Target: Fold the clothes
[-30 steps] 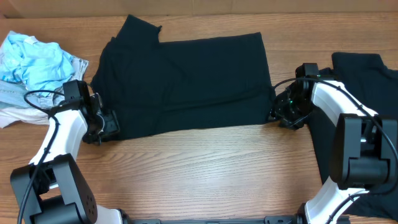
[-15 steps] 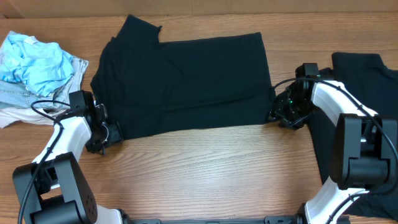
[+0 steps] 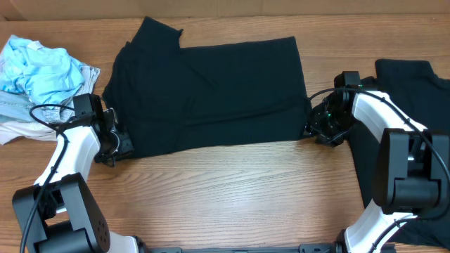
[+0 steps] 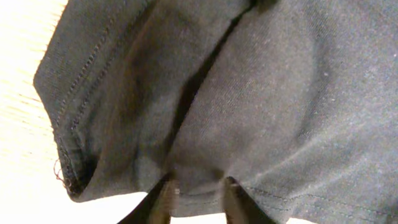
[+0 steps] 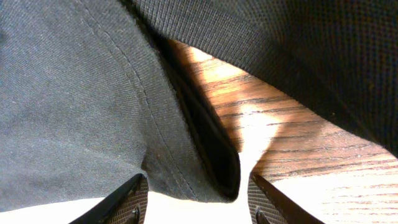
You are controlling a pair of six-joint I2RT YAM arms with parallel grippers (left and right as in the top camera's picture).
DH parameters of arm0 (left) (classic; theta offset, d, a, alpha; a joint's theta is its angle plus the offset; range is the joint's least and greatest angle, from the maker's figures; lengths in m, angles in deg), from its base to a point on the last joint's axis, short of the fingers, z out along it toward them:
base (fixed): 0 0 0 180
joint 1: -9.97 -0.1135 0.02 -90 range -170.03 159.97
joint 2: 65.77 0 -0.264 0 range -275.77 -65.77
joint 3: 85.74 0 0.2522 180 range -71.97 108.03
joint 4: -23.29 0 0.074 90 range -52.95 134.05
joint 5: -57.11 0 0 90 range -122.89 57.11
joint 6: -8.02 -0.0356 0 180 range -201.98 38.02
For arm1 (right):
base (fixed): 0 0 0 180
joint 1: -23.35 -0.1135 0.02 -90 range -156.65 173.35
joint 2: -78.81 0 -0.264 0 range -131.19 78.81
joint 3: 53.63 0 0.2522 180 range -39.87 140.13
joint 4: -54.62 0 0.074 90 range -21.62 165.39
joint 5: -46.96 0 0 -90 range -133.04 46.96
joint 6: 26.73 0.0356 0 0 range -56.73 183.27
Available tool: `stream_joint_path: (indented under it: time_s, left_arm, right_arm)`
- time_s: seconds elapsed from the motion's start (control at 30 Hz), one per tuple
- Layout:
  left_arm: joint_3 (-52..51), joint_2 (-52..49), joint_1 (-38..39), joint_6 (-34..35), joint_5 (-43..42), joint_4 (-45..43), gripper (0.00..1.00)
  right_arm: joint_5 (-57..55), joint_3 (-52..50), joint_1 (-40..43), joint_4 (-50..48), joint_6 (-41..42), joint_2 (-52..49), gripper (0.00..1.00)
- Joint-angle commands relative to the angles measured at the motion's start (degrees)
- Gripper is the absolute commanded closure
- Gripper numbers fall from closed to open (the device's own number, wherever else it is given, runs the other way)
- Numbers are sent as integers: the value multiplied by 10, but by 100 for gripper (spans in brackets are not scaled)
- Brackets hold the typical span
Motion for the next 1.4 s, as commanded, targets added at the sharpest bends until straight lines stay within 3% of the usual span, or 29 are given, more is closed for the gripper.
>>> stream_joint_path:
  time_s: [0.0,0.07,0.13,0.8,0.87,1.1,1.3,1.37]
  left_arm:
    - [9,-4,-2,-9,7,9,56]
    - [8,-4,-2,-9,24,7,47]
    - [8,-4,-2,-9,43,5,45]
    - [-26,-4,-2,-20,15,-36,54]
    - [-26,-4,-2,-20,13,-36,56]
    - [-25,-4,-2,-20,-17,-37,85]
    - [10,-4,-3,-18,-20,-5,89]
    - [31,-4,-3,-18,-28,8,83]
  right_arm:
    - [-7,-3,-2,-4,-4,10,45]
    - [-7,-3,-2,-4,-4,10,45]
    - [-7,-3,-2,-5,-4,10,45]
    - [-7,-3,-2,-4,-4,10,45]
    - [-7,-3,-2,-4,-4,10,45]
    - [-7,-3,-2,-4,-4,10,45]
    - [-7,-3,-2,-4,-4,10,45]
    - [-7,-2,-2,-2,-4,10,46]
